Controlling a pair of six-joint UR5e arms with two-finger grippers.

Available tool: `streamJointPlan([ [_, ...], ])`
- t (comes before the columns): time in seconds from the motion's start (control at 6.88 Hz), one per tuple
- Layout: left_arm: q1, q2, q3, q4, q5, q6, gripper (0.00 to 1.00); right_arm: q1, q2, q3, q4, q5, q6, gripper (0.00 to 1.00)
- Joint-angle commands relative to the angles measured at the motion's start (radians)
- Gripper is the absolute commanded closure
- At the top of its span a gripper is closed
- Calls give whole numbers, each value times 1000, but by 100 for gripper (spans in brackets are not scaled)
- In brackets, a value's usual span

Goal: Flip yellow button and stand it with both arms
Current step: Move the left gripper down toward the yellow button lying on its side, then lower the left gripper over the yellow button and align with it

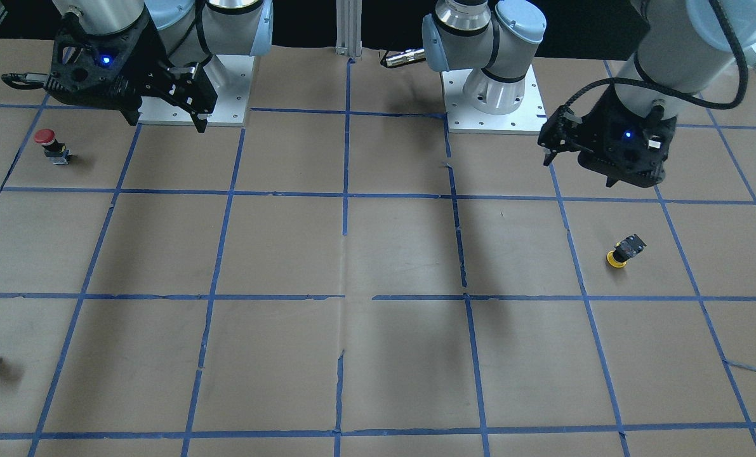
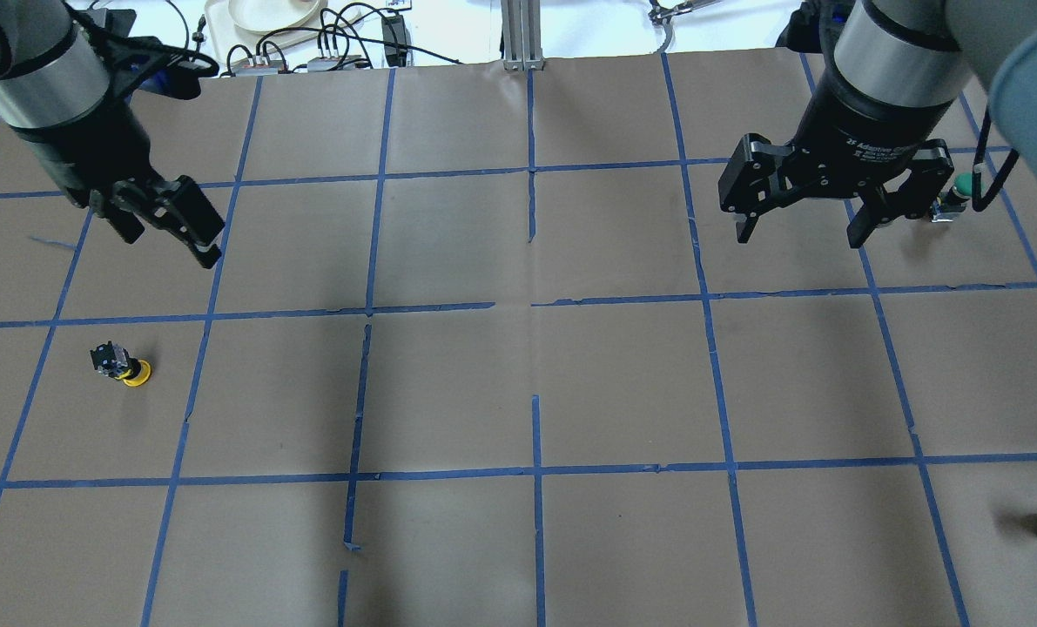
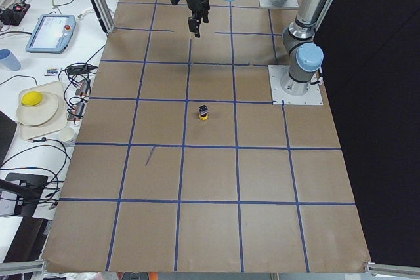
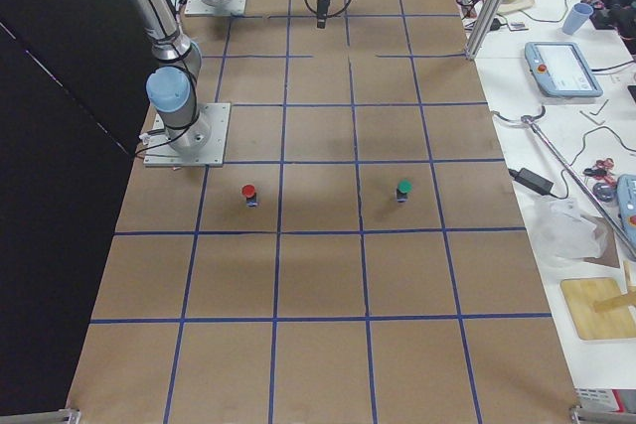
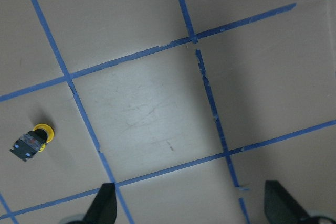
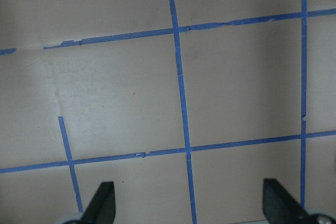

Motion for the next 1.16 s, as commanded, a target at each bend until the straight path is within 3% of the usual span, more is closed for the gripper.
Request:
streamJointPlan([
  [0.0, 120, 3, -106, 128, 31, 212, 1, 0, 0, 0, 3, -2, -1, 0],
  [0.29, 257, -16, -212, 221, -42, 454, 2, 6, 3, 2, 0, -11, -7, 0],
  [0.44, 305, -29, -243, 344, -41, 599, 1, 3, 5, 5, -11, -8, -7, 0],
  [0.73, 414, -107, -254, 433, -52, 830, 1, 2, 0, 5, -6, -12, -4, 0],
  [1.02, 426, -164, -276, 499, -58, 901, 1, 0, 0, 6, 0, 1, 0, 0],
])
